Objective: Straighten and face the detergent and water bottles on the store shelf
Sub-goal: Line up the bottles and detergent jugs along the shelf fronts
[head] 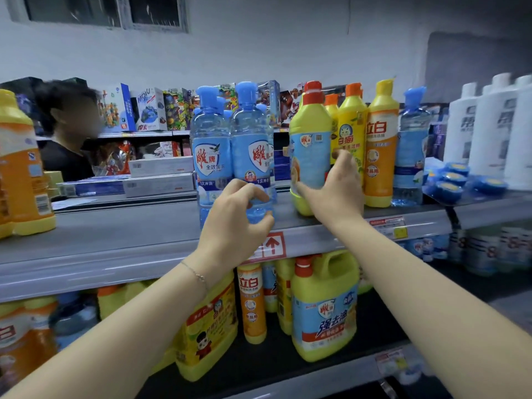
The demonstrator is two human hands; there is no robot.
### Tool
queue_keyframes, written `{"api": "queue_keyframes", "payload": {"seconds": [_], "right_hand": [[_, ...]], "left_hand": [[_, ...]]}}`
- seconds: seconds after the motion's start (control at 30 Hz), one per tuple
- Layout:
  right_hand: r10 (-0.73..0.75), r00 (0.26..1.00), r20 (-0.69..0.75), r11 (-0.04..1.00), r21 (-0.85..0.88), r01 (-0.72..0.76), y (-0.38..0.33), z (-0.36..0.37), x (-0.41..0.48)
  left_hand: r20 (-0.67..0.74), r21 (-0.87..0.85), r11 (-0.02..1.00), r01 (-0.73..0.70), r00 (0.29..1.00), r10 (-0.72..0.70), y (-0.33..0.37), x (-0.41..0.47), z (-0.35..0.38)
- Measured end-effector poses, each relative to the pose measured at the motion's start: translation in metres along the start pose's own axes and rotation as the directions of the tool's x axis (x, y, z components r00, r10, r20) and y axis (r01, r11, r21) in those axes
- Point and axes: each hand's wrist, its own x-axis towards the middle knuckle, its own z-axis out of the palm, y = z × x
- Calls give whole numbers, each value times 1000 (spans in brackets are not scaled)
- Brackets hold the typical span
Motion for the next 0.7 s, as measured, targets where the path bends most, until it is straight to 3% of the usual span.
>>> {"api": "queue_keyframes", "payload": {"seconds": [0.1, 0.23, 0.5, 0.7], "right_hand": [[147, 985, 89, 988, 33, -150, -2, 11, 16], [221, 971, 86, 943, 234, -235, -12, 28, 28], [182, 982, -49, 911, 383, -150, -13, 22, 22], [171, 976, -132, 820, 569, -67, -27, -17, 19]], "left_hand": [[0, 0, 1000, -22, 1000, 22, 4, -3, 5], [5, 22, 999, -41, 999, 41, 6, -10, 8], [54, 29, 999, -28, 998, 27, 8, -14, 5], [79, -48, 998, 40, 996, -36, 11, -6, 7]]}}
